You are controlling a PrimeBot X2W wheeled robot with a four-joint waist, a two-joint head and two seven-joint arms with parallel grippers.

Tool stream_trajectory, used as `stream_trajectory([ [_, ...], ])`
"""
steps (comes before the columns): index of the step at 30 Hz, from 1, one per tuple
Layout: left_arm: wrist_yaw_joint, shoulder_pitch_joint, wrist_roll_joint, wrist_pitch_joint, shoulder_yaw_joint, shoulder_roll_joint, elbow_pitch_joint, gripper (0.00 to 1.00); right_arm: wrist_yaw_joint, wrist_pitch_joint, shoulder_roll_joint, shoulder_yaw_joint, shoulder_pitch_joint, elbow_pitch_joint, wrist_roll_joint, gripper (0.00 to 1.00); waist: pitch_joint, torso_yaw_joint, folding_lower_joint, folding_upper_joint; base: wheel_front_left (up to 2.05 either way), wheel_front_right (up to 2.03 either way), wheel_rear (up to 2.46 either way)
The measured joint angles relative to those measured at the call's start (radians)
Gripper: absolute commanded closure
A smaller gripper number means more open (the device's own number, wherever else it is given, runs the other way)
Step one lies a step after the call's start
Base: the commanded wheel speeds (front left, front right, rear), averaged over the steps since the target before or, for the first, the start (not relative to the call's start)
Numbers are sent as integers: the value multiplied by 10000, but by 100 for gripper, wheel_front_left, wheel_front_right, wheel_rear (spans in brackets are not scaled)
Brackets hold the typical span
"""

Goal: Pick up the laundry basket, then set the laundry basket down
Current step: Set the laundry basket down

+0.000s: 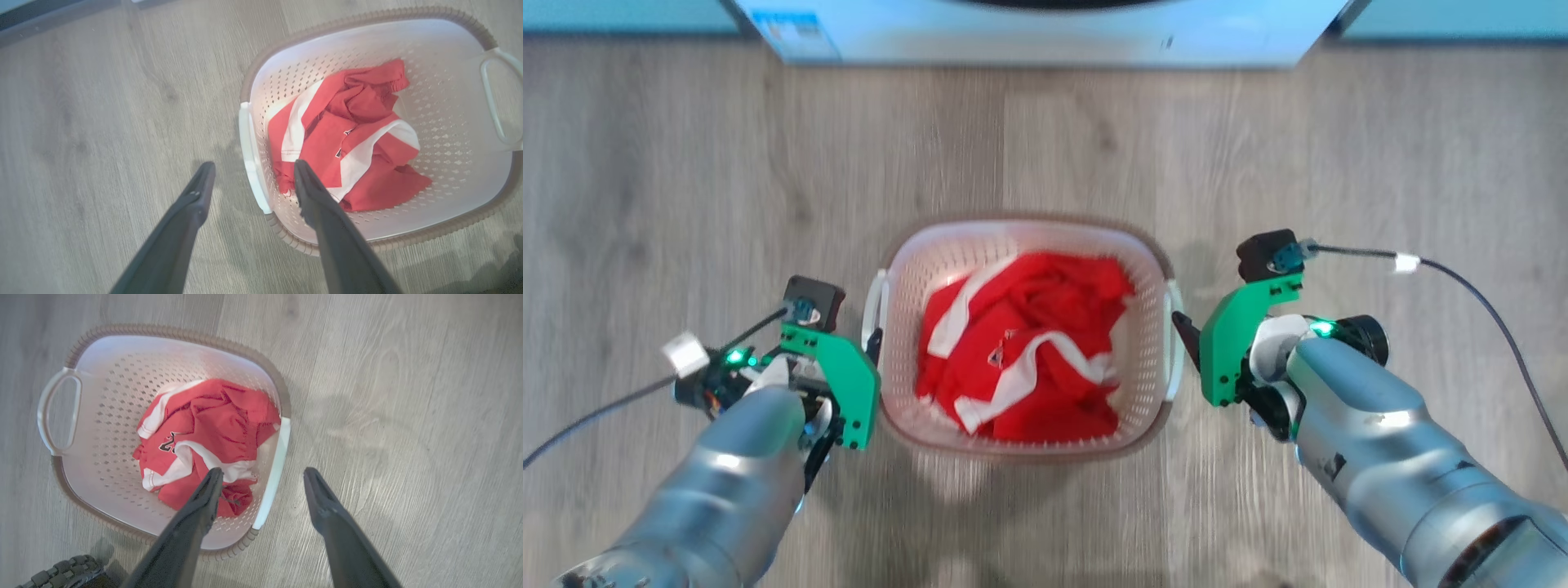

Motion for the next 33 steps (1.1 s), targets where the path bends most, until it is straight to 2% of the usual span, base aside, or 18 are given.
stream_trajectory([
  [5, 399, 200, 6, -370, 359, 184, -274, 0, 0, -1776, 8, -59, 58, 123, -48, 0, -1017, -148, 0, 0, 0, 0, 0],
  [8, 1062, 174, 485, -368, 1271, 660, -1707, 0, 0, -2665, 8, -184, 58, 140, -151, 0, -1549, -222, 0, 0, 0, 0, 0],
  [11, 1778, 308, 1450, -380, 2681, 1254, -3697, 0, 0, -2955, 10, -493, 51, 73, -418, 0, -2000, -286, 0, 0, 0, 0, 0],
  [14, 2405, 1129, 2763, -383, 4366, 1779, -5892, 0, 0, -3001, 12, -1879, 21, -635, -1154, 0, -2371, -374, 0, 0, 0, 0, 0],
  [17, 2809, 2641, 4088, -408, 5990, 1946, -7875, 0, 0, -3005, 4, -3814, 130, -2130, -2633, 0, -2652, -478, 0, 0, 0, 0, 0],
  [20, 2755, 4067, 5283, -410, 7227, 1866, -9518, 0, 0, -3018, 8, -5674, 1050, -3996, -4082, 0, -2904, -549, -1, 0, 0, 0, 0],
  [22, 2575, 4753, 5860, -410, 7965, 1670, -10287, 0, -2, -3018, 0, -6447, 2105, -5081, -4763, 0, -3071, -576, 0, 0, 0, 0, 0],
  [26, 2153, 5734, 6683, -414, 9346, 1030, -11434, 0, -2, -3016, 15, -6811, 4024, -6842, -4964, 0, -3386, -602, -1, 0, 0, 0, 0],
  [33, 1137, 7253, 7785, -454, 10943, -69, -12542, 0, -2, -3018, 44, -6836, 5305, -8780, -5258, 0, -3806, -713, -1, 0, 0, 0, 0],
])
